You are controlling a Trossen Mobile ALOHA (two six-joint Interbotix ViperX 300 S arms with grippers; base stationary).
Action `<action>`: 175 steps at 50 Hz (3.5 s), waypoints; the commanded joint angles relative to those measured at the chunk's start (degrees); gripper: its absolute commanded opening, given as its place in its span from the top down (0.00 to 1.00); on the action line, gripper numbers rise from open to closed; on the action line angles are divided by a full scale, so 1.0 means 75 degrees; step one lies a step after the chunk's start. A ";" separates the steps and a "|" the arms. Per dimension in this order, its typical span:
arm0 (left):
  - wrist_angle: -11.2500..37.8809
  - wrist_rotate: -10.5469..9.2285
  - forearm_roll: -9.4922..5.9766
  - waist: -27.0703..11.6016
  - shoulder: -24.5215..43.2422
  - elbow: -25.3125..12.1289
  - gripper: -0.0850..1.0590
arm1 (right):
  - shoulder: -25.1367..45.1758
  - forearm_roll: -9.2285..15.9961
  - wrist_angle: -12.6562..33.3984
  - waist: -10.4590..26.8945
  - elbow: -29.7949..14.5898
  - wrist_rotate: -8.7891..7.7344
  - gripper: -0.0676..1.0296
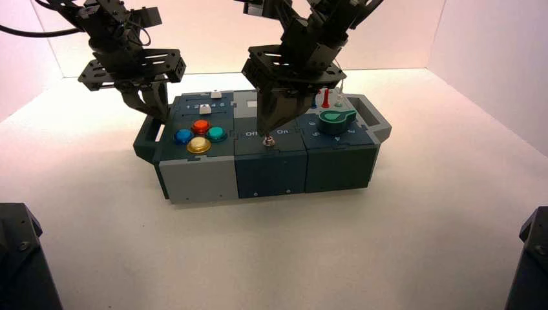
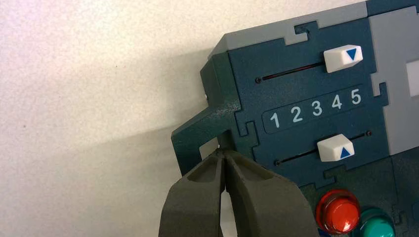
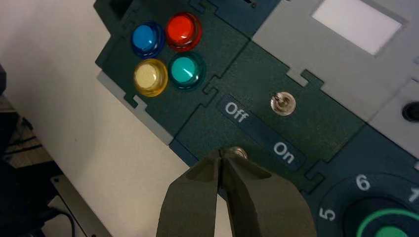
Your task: Flip the bottom switch on with the right gripper.
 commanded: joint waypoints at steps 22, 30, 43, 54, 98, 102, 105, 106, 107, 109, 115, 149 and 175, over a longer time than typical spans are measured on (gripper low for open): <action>-0.0035 0.0012 0.0035 0.0035 -0.0199 0.0000 0.95 | -0.0949 -0.0188 -0.0152 -0.1008 0.0457 -0.0012 0.96; -0.0035 0.0012 0.0035 0.0023 -0.0199 -0.0012 0.95 | -0.0973 -0.0176 -0.0094 -0.1020 0.0398 0.0012 0.96; -0.0047 0.0012 0.0035 0.0035 -0.0199 -0.0023 0.95 | -0.0984 -0.0105 0.0059 -0.0902 0.0328 0.0000 0.96; -0.0059 0.0000 0.0035 0.0035 -0.0199 -0.0035 0.95 | -0.1078 -0.0105 0.0082 -0.0809 0.0223 0.0000 0.96; -0.0199 0.0000 0.0035 0.0035 -0.0504 -0.0047 0.95 | -0.2285 -0.0422 -0.0105 -0.1992 0.0352 -0.0023 0.96; -0.0176 0.0012 0.0047 0.0059 -0.0598 -0.0082 0.95 | -0.2273 -0.0469 -0.0211 -0.2074 0.0363 -0.0023 0.96; -0.0105 0.0012 0.0059 0.0094 -0.0680 -0.0152 0.95 | -0.2273 -0.0492 -0.0258 -0.2156 0.0363 -0.0023 0.96; -0.0059 0.0012 0.0070 0.0094 -0.0703 -0.0176 0.95 | -0.2273 -0.0492 -0.0258 -0.2168 0.0363 -0.0023 0.96; -0.0035 0.0012 0.0082 0.0105 -0.0715 -0.0199 0.95 | -0.2273 -0.0504 -0.0270 -0.2215 0.0363 -0.0023 0.96; 0.0059 0.0023 0.0105 0.0117 -0.0762 -0.0270 0.95 | -0.2273 -0.0527 -0.0293 -0.2309 0.0375 -0.0023 0.96; 0.0234 0.0023 0.0223 0.0141 -0.0938 -0.0492 0.95 | -0.2285 -0.0609 -0.0527 -0.2695 0.0504 -0.0023 0.96; -0.1477 0.0164 0.0375 0.0270 -0.1125 -0.0082 0.95 | -0.2414 -0.0785 -0.1676 -0.3855 0.1055 -0.0035 0.96; -0.2461 0.0047 0.0328 0.0270 -0.2098 0.0762 0.95 | -0.2180 -0.0738 -0.2027 -0.3855 0.1254 -0.0023 0.96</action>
